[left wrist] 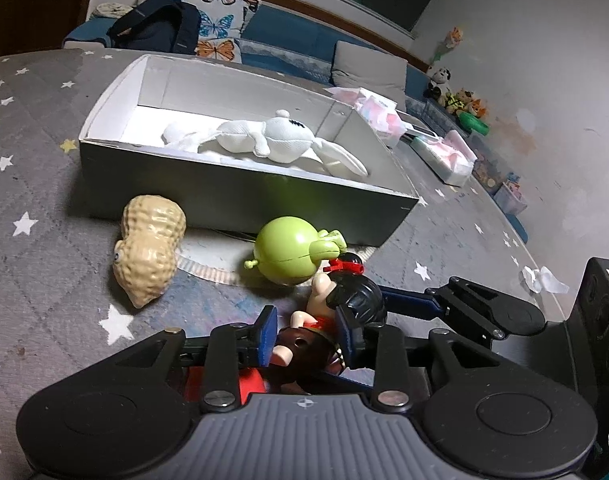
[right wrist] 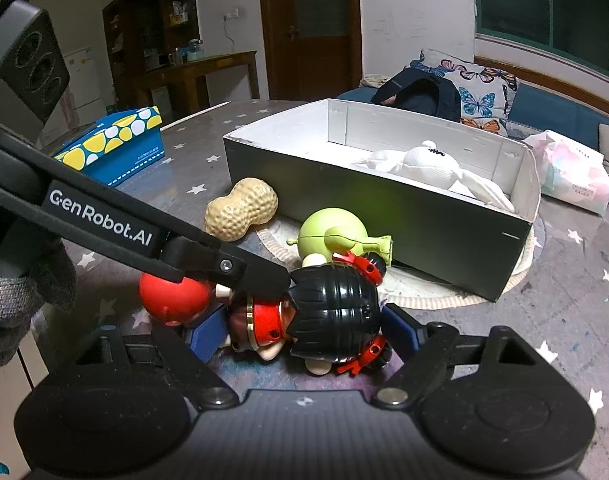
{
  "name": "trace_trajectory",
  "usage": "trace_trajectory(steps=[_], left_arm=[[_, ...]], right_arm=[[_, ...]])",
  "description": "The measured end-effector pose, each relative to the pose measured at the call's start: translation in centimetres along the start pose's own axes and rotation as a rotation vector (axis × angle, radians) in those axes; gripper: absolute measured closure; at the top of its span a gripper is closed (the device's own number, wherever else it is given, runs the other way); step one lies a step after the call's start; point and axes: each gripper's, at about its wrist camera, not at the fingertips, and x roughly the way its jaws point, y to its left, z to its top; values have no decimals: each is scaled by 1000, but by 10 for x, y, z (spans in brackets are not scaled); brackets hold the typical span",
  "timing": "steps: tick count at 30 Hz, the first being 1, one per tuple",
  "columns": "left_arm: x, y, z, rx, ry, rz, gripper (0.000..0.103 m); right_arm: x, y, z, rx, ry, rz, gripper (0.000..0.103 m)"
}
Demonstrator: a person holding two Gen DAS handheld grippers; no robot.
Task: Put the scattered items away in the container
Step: 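Grasp the black-haired doll figure with the left gripper, then carry the doll into the box and release it beside the rabbit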
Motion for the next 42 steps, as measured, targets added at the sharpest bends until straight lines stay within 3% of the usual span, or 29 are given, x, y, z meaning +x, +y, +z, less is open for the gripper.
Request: trace_trajectory(steps=[31,42], left_arm=[[-3,-16,-8,52,19,-13,67],[-21,-29,15,69,-54,-60,67]], right_arm=[[-11,1,-8,-43,1,-1,18],[-37,-8,16,-55,-53,-18,18]])
